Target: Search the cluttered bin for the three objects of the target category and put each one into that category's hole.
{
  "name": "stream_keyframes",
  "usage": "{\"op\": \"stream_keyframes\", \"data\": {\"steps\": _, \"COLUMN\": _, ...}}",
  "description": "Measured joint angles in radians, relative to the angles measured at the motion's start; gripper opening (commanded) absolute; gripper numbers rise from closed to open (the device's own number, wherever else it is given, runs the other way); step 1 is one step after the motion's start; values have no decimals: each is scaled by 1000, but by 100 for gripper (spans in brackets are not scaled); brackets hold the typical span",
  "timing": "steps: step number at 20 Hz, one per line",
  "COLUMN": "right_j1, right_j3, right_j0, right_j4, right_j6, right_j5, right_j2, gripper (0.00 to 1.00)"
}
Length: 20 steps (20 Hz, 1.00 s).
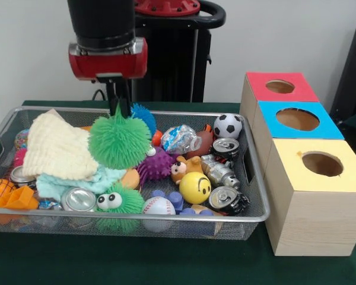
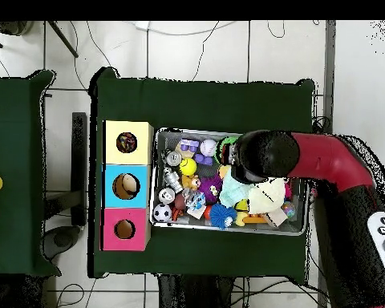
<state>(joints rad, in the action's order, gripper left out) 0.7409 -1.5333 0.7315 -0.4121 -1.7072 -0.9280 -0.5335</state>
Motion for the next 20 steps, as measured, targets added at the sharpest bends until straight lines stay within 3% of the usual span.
{"op": "stream_keyframes", "data": {"steps": 7, "right_j1": 41, "right_j3": 55, "right_j0": 0, "right_j4": 9, "right_j6": 0, "right_j5": -50, "right_j2": 0, "gripper": 0}}
{"op": "stream_keyframes", "data": {"steps": 16, "right_j1": -13, "right_j3": 179, "right_j0": 6, "right_j4": 9, "right_j6": 0, "right_j5": -67, "right_j2": 0, "gripper": 0}}
{"op": "stream_keyframes", "data": {"steps": 20, "right_j1": -19, "right_j3": 194, "right_j0": 7, "right_j4": 8, "right_j6": 0, "right_j5": -69, "right_j2": 0, "gripper": 0}}
